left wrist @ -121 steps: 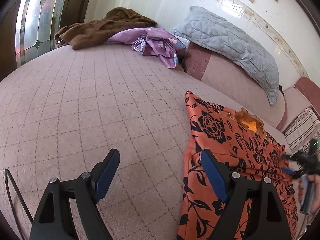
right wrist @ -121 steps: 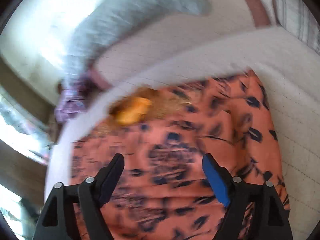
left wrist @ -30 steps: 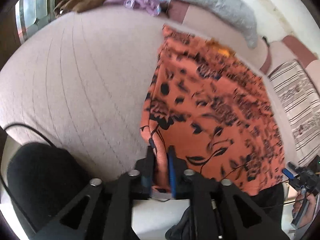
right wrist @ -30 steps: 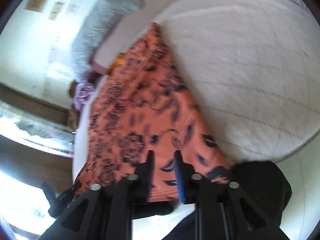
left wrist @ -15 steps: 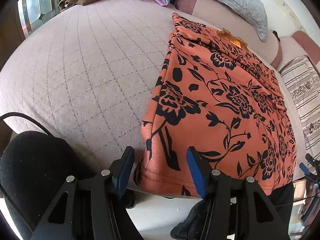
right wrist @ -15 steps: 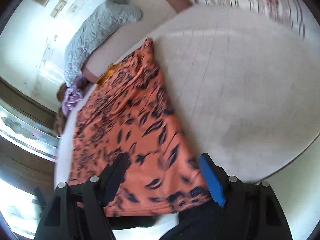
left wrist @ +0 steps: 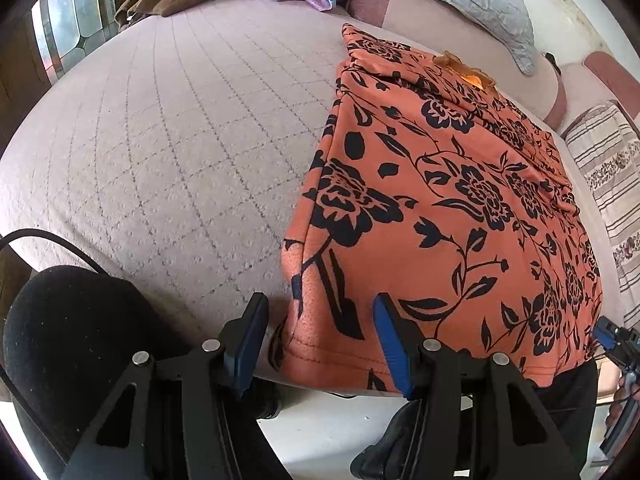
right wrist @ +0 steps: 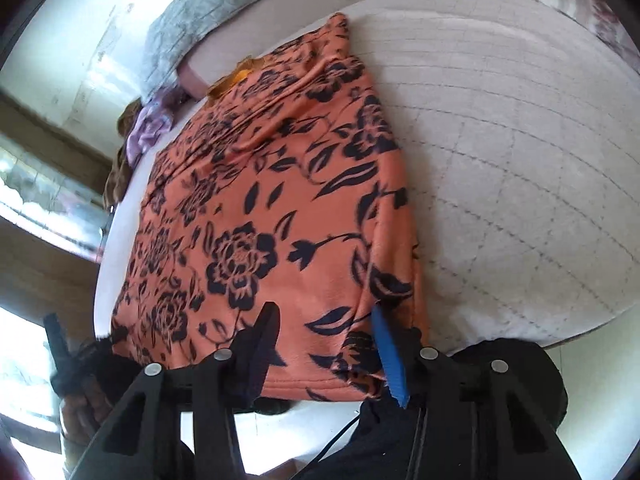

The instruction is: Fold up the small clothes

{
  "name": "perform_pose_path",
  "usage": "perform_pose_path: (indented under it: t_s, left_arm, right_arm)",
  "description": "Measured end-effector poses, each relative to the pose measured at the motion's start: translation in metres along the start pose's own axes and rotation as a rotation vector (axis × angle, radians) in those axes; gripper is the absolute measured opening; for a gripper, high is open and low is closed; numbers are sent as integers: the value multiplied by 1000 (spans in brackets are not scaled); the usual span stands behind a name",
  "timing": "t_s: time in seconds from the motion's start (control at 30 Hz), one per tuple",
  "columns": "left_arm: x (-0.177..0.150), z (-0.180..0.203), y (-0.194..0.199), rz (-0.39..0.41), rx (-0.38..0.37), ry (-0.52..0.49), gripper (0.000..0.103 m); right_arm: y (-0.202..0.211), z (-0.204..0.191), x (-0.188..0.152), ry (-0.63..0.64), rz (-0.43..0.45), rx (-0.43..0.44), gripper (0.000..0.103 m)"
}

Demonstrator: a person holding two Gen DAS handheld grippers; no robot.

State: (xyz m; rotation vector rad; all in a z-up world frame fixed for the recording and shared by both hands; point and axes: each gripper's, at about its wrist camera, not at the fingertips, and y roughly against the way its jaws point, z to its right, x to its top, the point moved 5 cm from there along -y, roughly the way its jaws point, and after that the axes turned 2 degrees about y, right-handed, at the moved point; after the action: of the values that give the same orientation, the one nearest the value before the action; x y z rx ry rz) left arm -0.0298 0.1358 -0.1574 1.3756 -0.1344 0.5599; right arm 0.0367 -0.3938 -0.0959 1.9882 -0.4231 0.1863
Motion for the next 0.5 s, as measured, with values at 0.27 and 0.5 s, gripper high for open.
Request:
perform_pose_path:
  t_s: [0.27,0.5]
  left_arm:
    - [-1,1,-2,2,-2,-14,61]
    - [3,5,1,-6,-28,-35,8]
  right_arm:
    - [5,14,7,-23,18,-101,60]
    - [-1,13,1,8,-16,-88,19]
